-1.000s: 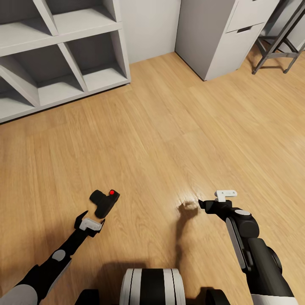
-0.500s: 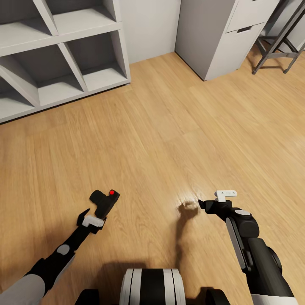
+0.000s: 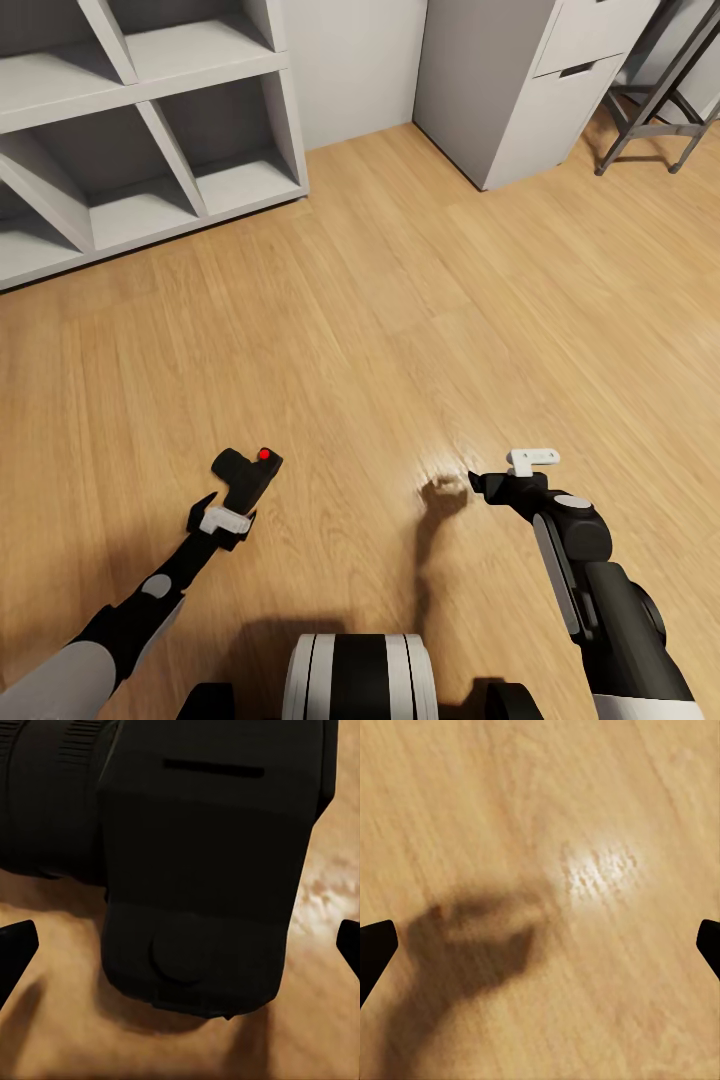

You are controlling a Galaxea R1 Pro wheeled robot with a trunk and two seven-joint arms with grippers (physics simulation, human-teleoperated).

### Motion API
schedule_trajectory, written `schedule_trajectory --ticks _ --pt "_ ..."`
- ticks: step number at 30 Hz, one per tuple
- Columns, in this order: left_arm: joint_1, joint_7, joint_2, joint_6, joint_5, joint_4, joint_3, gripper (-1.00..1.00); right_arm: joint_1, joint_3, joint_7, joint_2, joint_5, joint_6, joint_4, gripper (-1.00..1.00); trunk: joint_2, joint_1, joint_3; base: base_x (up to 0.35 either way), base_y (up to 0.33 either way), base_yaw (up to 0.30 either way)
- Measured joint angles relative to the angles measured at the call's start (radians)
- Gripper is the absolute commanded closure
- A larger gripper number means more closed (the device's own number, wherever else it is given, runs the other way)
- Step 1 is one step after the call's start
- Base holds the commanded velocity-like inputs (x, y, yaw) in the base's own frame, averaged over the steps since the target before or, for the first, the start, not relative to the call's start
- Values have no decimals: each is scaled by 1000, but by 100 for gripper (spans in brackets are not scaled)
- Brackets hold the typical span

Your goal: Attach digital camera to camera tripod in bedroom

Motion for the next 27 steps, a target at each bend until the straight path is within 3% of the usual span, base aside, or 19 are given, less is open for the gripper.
schedule_trajectory --ticks 9,12,16,17,27 --pt "-31 0 -2 0 4 12 0 -100 0 0 0 0 0 0 0 -100 0 0 0 0 0 0" --pt "-41 1 -19 1 5 29 -1 -100 0 0 -1 0 0 0 0 -100 0 0 0 0 0 0" --pt "-42 1 -22 2 6 33 0 -100 0 0 0 0 0 0 0 -100 0 0 0 0 0 0" --pt "-43 1 -22 6 6 35 0 100 0 0 -1 0 0 0 0 -100 0 0 0 0 0 0" --pt "-60 0 -34 50 1 63 -2 100 0 0 -1 0 0 0 0 -100 0 0 0 0 0 0"
